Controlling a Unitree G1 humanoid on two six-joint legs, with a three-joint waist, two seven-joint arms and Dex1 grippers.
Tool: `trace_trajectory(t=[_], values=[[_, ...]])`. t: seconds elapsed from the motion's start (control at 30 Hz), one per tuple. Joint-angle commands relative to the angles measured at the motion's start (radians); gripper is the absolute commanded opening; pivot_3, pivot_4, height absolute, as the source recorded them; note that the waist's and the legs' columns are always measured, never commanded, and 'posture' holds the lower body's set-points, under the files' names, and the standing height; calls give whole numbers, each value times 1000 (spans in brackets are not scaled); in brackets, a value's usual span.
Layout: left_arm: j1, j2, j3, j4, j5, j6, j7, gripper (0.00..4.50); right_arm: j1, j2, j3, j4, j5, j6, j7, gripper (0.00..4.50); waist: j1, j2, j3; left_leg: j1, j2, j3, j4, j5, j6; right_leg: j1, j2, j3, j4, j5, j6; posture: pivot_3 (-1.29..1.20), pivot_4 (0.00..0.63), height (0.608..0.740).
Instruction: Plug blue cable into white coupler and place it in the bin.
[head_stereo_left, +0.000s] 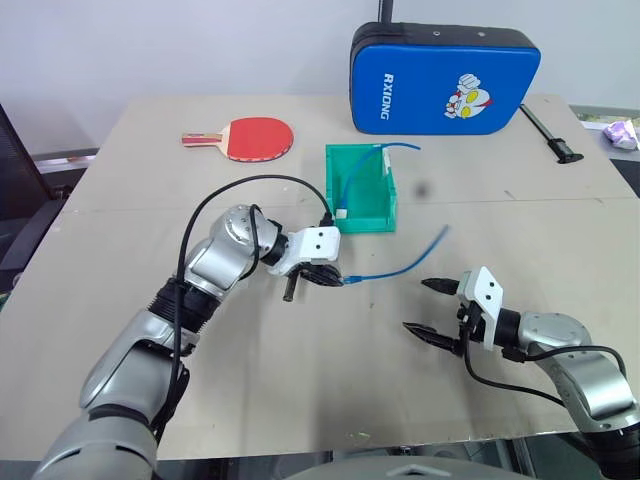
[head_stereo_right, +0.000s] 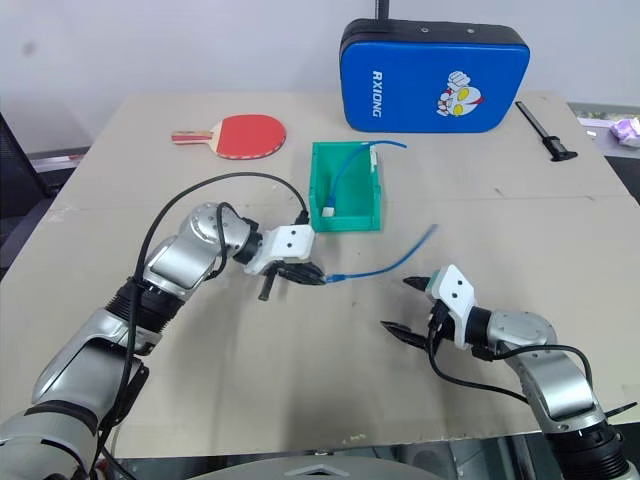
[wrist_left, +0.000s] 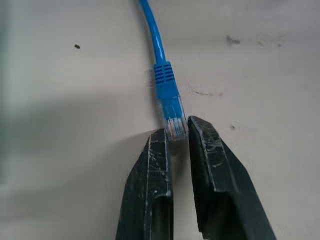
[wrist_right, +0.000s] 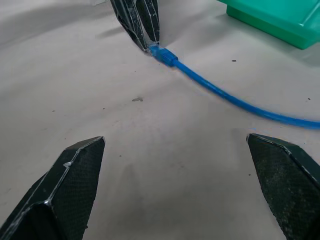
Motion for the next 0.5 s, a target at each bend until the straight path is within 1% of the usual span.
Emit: trace_trajectory(t=[0.03, 0.2, 0.3, 0.5], values=[[-4, -12, 14, -9, 7, -17, 5, 66, -8, -6, -7, -23, 9, -7, -3, 4500, 1, 0, 0, 0, 0, 0, 0, 0, 0, 0, 0, 0, 0, 0, 0, 0, 150, 728], [5, -19, 19, -12, 13, -23, 12, 66, -18, -3, -6, -13, 6, -9, -7, 4500, 1, 0, 0, 0, 0, -1, 3, 0, 0, 0, 0, 0, 2, 0, 0, 0, 150, 728], [7, -35, 38, -15, -5, -29, 27, 66, -18, 10, -9, -21, 31, 10, -10, 4500, 1, 0, 0, 0, 0, -1, 4, 0, 0, 0, 0, 0, 3, 0, 0, 0, 150, 728], [44, -91, 158, -120, -173, 126, 40, 66, 7, 57, -66, -88, 295, 247, -15, 4500, 0, 0, 0, 0, 2, -3, 4, 0, 0, 0, 0, 0, 5, 0, 0, 0, 150, 728]])
